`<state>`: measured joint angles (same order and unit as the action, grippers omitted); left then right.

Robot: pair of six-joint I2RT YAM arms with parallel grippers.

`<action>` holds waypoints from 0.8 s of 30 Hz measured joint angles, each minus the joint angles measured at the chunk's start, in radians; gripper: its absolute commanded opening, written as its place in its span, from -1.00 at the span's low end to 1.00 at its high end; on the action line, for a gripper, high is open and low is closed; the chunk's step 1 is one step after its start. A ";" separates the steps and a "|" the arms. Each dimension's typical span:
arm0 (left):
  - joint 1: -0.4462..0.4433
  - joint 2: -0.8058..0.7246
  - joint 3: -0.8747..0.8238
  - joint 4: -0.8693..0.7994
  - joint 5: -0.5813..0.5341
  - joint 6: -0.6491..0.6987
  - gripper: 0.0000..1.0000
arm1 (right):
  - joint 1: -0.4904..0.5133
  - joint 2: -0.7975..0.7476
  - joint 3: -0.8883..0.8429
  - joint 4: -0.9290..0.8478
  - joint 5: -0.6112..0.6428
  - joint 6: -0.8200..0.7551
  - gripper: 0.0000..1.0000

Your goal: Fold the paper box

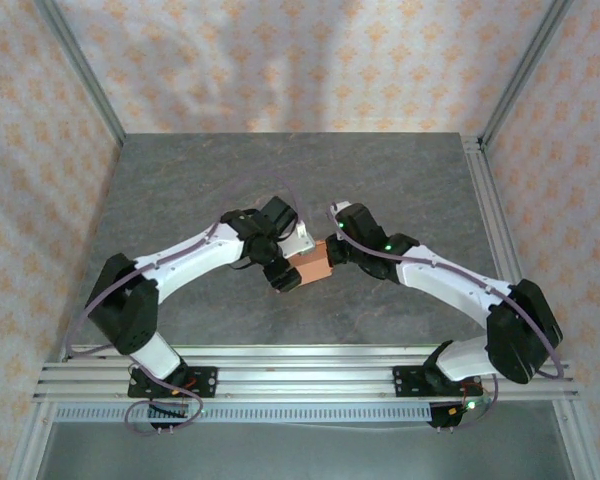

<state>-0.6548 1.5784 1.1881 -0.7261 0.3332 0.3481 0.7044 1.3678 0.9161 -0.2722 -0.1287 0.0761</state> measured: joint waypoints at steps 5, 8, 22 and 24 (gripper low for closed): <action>-0.002 -0.130 -0.043 0.089 -0.027 -0.129 1.00 | 0.002 -0.011 -0.010 0.005 0.008 0.000 -1.00; -0.015 -0.201 -0.080 0.145 -0.086 -0.238 1.00 | 0.007 -0.013 -0.010 0.005 0.018 0.001 -1.00; -0.033 -0.302 -0.109 0.008 -0.230 -0.775 0.01 | 0.027 -0.018 -0.011 0.008 0.057 0.018 -1.00; -0.033 -0.298 -0.109 -0.013 -0.217 -0.823 -0.12 | 0.031 -0.018 -0.011 0.008 0.062 0.019 -1.00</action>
<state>-0.6876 1.2800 1.0790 -0.7395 0.1158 -0.4751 0.7349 1.3499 0.9047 -0.2638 -0.0669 0.0952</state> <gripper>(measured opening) 0.496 0.049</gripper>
